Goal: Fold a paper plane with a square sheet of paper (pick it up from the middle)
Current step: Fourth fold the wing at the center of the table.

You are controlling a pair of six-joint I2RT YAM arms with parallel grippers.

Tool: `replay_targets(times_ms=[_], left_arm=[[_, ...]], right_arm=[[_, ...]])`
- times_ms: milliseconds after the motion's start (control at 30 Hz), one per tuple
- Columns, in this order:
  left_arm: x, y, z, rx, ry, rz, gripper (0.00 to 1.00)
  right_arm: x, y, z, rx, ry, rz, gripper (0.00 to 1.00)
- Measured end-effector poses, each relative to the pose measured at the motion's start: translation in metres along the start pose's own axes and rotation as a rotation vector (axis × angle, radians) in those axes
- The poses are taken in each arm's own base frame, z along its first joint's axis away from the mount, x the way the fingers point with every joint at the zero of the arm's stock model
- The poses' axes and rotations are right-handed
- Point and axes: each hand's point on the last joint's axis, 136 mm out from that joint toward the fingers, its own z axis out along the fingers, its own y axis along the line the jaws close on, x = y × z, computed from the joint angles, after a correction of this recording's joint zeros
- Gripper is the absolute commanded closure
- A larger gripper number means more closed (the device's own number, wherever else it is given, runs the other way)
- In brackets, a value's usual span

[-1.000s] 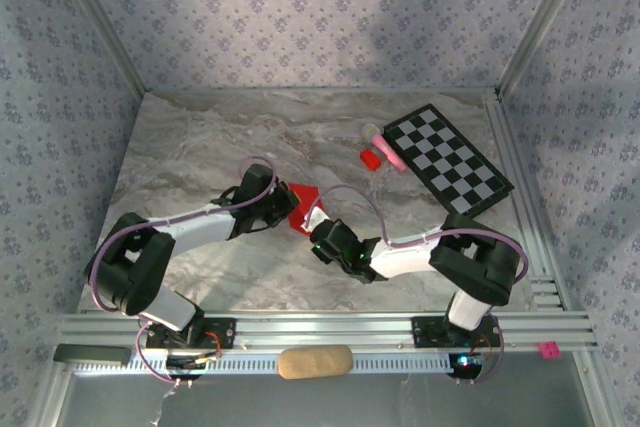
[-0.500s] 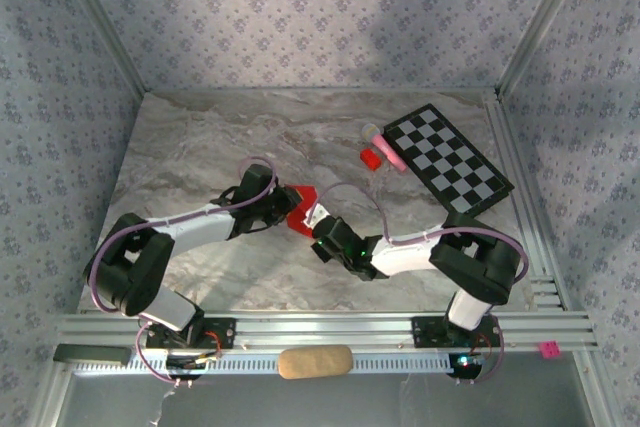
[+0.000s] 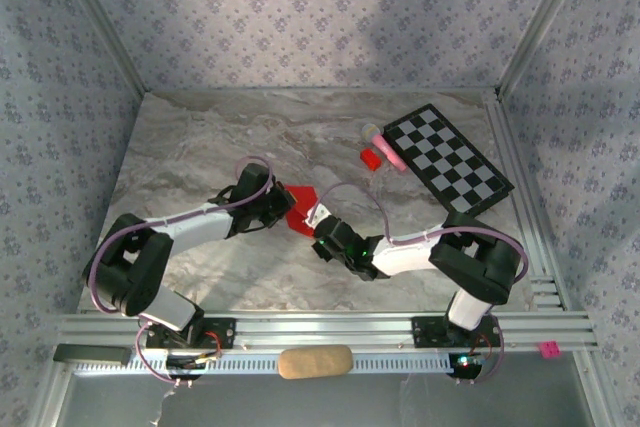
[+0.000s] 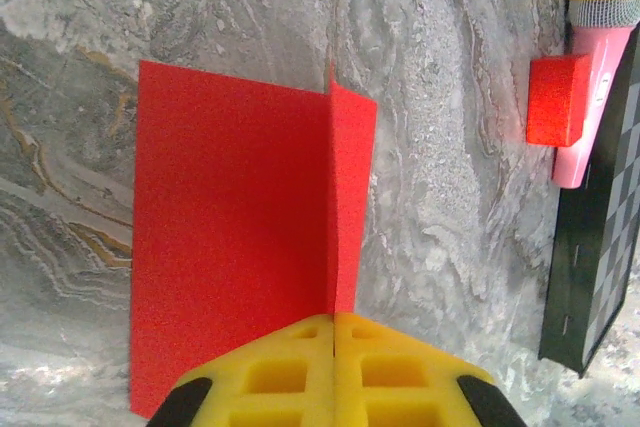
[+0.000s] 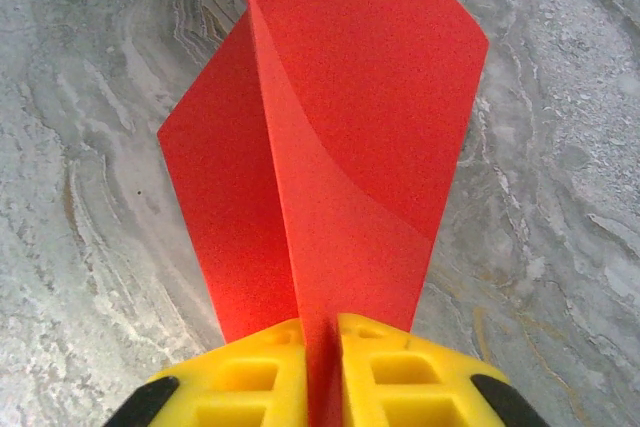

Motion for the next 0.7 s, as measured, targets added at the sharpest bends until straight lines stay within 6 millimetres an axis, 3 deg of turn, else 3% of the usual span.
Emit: replay_targets(times_ms=[267, 700], left_arm=[[-0.0002, 0.0014, -0.0013, -0.007, 0.0, -0.001, 0.98], [-0.0011, -0.0002, -0.003, -0.002, -0.005, -0.001, 0.97]], right_arm=[[0.0015, -0.0022, 0.0, 0.012, 0.006, -0.003, 0.82], [0.0033, -0.0021, 0.0, 0.012, 0.013, 0.006, 0.93]])
